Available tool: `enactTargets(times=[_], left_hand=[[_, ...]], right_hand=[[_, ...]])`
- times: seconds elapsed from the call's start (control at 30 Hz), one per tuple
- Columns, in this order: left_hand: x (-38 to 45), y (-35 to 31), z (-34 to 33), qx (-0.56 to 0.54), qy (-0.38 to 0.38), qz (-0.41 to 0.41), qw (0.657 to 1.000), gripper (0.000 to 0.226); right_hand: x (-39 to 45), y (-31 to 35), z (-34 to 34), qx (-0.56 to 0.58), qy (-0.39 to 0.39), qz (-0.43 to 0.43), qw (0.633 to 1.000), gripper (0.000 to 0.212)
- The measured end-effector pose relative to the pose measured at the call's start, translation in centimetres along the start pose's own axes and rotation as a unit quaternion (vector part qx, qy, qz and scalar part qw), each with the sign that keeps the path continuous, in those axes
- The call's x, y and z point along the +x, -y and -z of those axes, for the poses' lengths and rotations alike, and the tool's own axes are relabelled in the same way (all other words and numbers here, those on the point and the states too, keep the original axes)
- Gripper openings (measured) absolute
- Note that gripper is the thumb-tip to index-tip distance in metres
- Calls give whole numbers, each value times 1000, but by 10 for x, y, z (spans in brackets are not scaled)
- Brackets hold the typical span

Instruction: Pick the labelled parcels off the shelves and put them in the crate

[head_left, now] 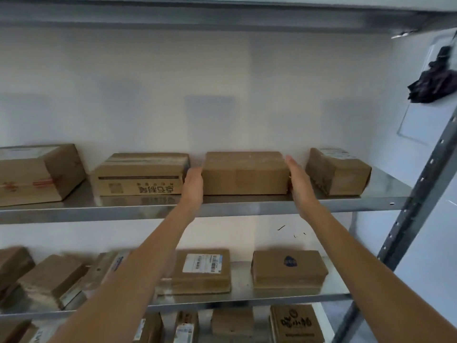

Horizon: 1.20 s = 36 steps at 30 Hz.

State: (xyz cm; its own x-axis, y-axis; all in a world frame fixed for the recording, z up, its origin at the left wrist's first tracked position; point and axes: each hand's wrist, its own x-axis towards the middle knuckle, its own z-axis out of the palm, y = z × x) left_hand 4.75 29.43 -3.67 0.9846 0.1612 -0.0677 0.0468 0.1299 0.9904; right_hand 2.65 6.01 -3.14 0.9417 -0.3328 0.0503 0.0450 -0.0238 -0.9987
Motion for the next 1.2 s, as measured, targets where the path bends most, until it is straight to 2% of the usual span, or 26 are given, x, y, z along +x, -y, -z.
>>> enactTargets(times=[0.03,0.13,0.23,0.4,0.67,0.8,0.97,1.07,1.13,1.2], left_hand=[[-2,-1,1,-12,15,-2,1000,22],[-6,-3,5,-45,49,-41,997,36],[1,-11,8,-73,39,-91,992,37],[1,-27,-6,-123,52,-104,985,39],[5,-28,-17,-96,26,-93,991,41],[-5,-31,-24,-87,31,-117,989,32],[-13,-55,-29,-112,116,-128,978,40],[-20,-71,-35,-146,108,-187,965,41],[-25,-75,-42,-186,124,-187,957,43],[-34,-74,-50,-154,148,-186,959,41]], right_hand=[[-1,0,3,38,5,-6,999,59],[-6,4,14,111,21,-9,994,48],[-3,10,24,120,18,13,993,47],[-3,13,27,128,28,29,991,56],[2,15,29,114,34,34,992,56],[0,17,24,115,36,28,992,49],[-2,17,20,70,76,71,992,86],[-3,17,14,113,80,39,990,72],[-6,21,6,143,111,20,983,57],[-13,28,-4,139,136,22,981,49]])
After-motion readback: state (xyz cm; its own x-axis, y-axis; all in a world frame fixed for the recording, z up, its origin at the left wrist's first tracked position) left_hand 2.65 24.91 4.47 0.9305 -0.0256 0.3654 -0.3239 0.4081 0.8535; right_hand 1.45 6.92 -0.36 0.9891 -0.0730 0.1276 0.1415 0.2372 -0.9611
